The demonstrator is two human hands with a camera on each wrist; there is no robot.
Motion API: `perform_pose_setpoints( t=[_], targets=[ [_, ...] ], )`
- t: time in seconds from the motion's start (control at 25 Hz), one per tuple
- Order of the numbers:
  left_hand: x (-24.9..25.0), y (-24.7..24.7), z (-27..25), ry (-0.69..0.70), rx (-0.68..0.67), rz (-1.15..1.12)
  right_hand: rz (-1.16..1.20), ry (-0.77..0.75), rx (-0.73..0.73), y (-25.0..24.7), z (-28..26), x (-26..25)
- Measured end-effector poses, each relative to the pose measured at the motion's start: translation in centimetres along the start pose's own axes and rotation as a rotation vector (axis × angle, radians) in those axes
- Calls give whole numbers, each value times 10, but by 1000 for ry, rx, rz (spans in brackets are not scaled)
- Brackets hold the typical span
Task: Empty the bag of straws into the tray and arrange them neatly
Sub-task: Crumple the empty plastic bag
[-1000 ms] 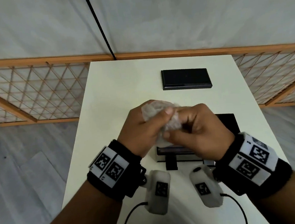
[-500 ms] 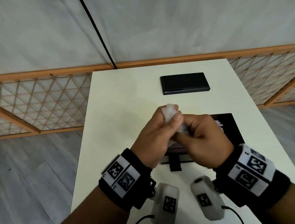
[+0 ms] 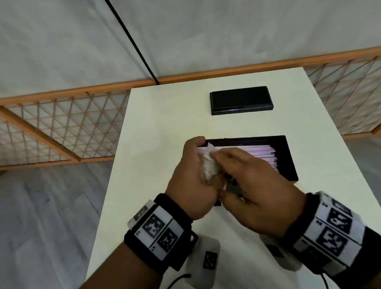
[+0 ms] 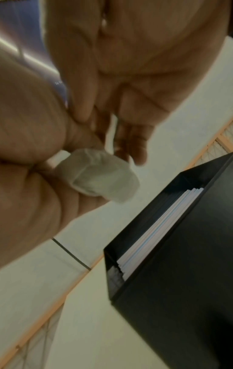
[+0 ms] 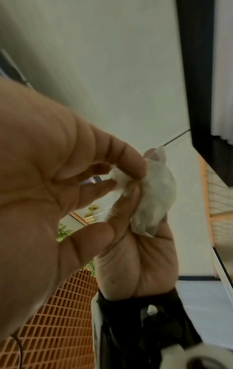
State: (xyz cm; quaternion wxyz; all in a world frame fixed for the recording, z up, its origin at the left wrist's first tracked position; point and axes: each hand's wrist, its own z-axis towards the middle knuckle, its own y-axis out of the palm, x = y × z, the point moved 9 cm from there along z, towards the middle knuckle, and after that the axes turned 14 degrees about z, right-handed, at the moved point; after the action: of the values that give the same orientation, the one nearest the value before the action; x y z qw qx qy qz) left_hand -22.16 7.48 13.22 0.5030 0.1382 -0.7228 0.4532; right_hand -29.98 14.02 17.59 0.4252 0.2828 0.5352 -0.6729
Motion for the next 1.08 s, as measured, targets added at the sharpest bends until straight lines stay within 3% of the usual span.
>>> perform_pose_setpoints(
  t=[0.08, 0.16, 0.24, 0.32, 0.4, 0.52, 0.64, 0.72, 0.76, 0.84, 0.92, 1.0, 1.08],
  targets=[
    [3, 7, -11, 85, -69, 120, 147, 114, -12, 11, 0, 10],
    [0, 12, -23, 96, -151, 257, 145, 270, -31, 21, 0, 22],
    [-10, 14, -35, 108, -239, 253, 147, 387, -92, 37, 4, 28],
    [-26, 5, -43, 132, -303, 230, 353, 489, -152, 63, 9, 28],
    [-33, -17, -48, 193, -270, 234, 630, 614, -128, 91, 16, 22],
    [-45, -67, -65, 335, -142, 194, 1020, 868, 19, 149, 25, 11],
    [-73, -117, -84, 317, -129, 167, 1288, 1019, 34, 203, 44, -13],
    [-98, -142, -87, 251, -122, 172, 1127, 929, 106, 212, 62, -14],
    [-110, -155, -88, 216, -98, 190, 920, 806, 174, 208, 70, -12],
    [-128, -167, -89, 132, -78, 221, 438, 457, 266, 190, 80, -31],
    [-135, -165, -93, 93, -120, 223, 86, 131, 174, 194, 81, -66],
    [-138, -157, -96, 83, -159, 222, -24, 89, 12, 210, 74, -71],
    [-140, -151, -103, 73, -182, 214, -12, 205, -103, 226, 70, -59]
  ],
)
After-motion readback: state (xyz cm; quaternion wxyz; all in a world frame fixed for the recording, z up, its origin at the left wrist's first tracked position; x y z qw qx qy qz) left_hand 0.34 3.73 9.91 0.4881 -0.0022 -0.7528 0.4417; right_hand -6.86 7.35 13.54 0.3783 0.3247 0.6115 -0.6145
